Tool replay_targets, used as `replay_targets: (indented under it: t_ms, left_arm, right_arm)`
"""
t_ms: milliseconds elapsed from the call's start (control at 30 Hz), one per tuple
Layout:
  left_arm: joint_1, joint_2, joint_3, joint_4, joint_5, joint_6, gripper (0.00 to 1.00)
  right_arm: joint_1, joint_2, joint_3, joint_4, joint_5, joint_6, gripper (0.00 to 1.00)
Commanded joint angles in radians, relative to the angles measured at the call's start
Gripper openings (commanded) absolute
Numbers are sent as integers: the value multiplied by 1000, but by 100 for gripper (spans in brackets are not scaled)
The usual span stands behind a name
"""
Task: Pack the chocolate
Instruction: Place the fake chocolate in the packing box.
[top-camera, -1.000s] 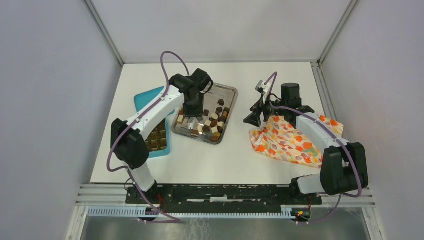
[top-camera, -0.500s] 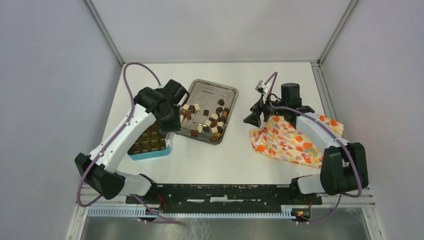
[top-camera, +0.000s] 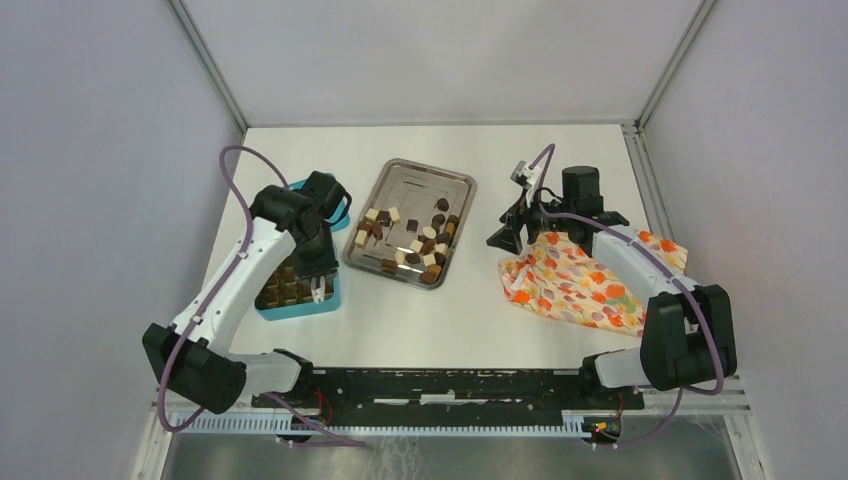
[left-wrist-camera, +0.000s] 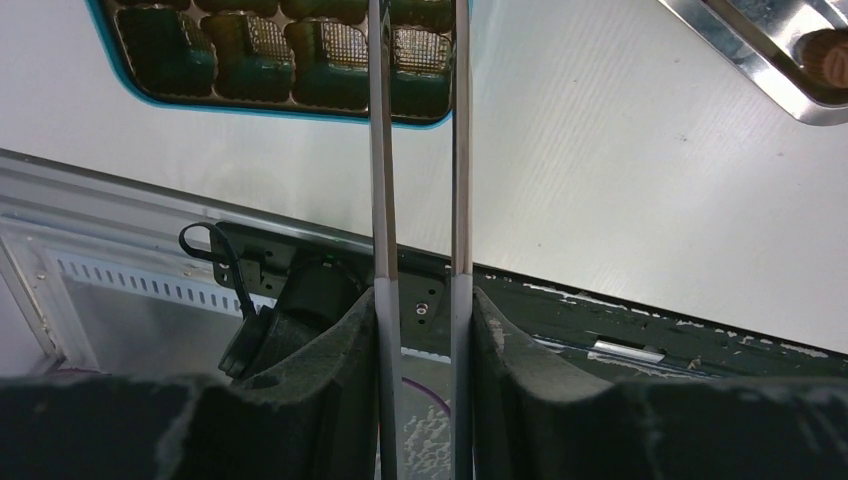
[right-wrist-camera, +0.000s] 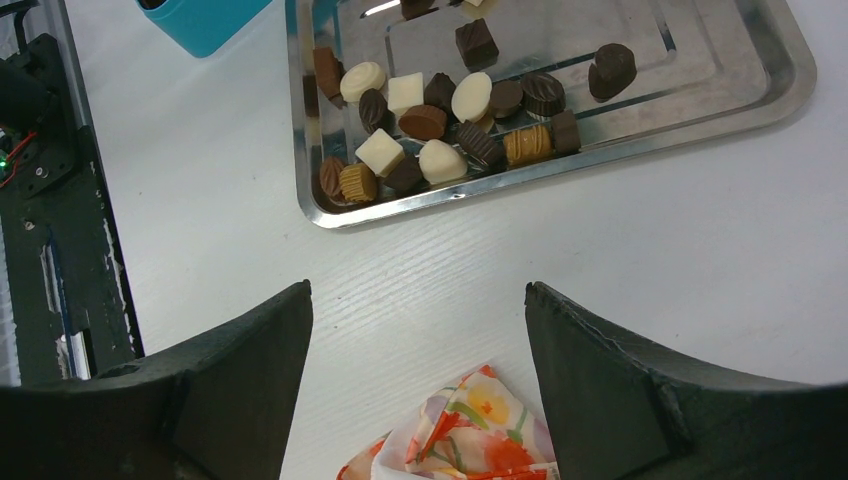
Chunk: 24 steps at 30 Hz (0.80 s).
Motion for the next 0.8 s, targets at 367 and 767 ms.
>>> replay_targets:
  t_ms: [367, 767]
  left_arm:
    - [33, 22, -54, 80, -9, 33, 15]
    - [36, 33, -64, 97, -14, 36, 36]
  right_arm:
    - [-1, -1, -4, 39, -18, -2, 83]
    - [-2, -2, -5, 36, -16, -3, 83]
